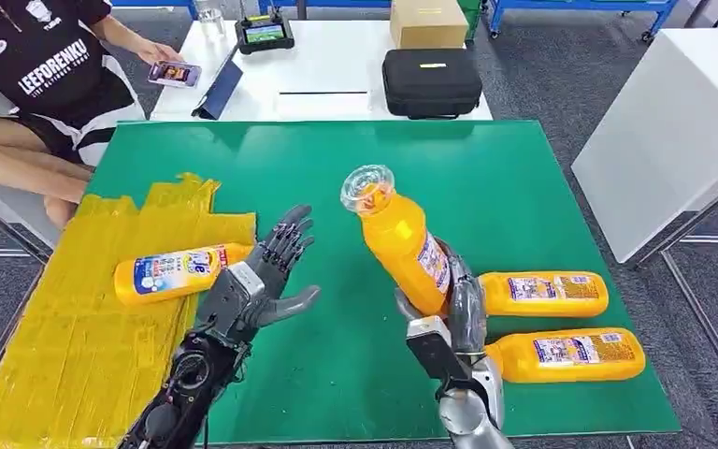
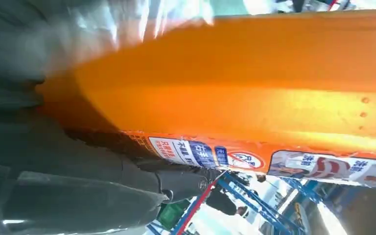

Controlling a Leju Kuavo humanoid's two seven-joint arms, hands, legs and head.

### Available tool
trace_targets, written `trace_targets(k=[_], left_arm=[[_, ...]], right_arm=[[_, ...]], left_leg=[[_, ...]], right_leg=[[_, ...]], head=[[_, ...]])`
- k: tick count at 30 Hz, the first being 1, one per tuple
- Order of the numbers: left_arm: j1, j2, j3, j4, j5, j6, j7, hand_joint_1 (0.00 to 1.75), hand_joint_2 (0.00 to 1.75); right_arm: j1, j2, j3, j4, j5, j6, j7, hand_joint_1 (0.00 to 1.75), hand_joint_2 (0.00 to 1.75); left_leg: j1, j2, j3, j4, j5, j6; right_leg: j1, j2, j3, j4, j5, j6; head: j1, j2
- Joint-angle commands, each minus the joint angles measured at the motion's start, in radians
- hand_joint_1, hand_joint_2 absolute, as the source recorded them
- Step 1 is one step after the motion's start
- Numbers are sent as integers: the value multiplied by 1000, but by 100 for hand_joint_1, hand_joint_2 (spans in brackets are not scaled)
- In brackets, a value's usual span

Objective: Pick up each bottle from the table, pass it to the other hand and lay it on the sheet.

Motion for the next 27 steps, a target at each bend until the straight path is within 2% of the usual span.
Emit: trace_targets(k=[1,9,10,15,22,27], left_arm=[[-39,30,-42,99,9,2,5,0,175],[-34,43,-66,101,33,-32,-2,0,175],[-35,47,-70,99,34,-32,-2,0,175],[-39,50,-74,96,37,-34,-3,0,175],[-39,38,-82,80,48,-44,-1,0,175],[-39,38,-83,80,50,-47,0,0,175]], right_arm=[[-26,34,-54,7,-12,-5,-31,175,175],[-93,72,-57,149,87,-5,-67,175,175],[-101,76,-47,174,111,-5,-58,175,175],[-121,86,-27,224,161,-5,-26,175,175],[-177,78,43,346,209,-5,71,175,175],[-181,77,50,354,215,-5,78,175,175]], left_leg=[[0,-1,1,0,-1,-3],[1,1,1,0,-1,-5],[0,1,-1,-1,0,-3],[1,1,0,-1,-1,-3],[1,1,-1,0,-1,-3],[0,0,-3,0,0,-2]], right_leg=[[0,-3,1,0,-1,0],[0,-1,1,0,-1,0],[0,-1,-1,-1,0,0],[0,-1,0,-1,-1,0],[0,0,-1,0,-1,0],[0,-1,-2,0,0,0]], head=[[0,0],[0,0],[0,0],[0,0],[0,0],[0,0]])
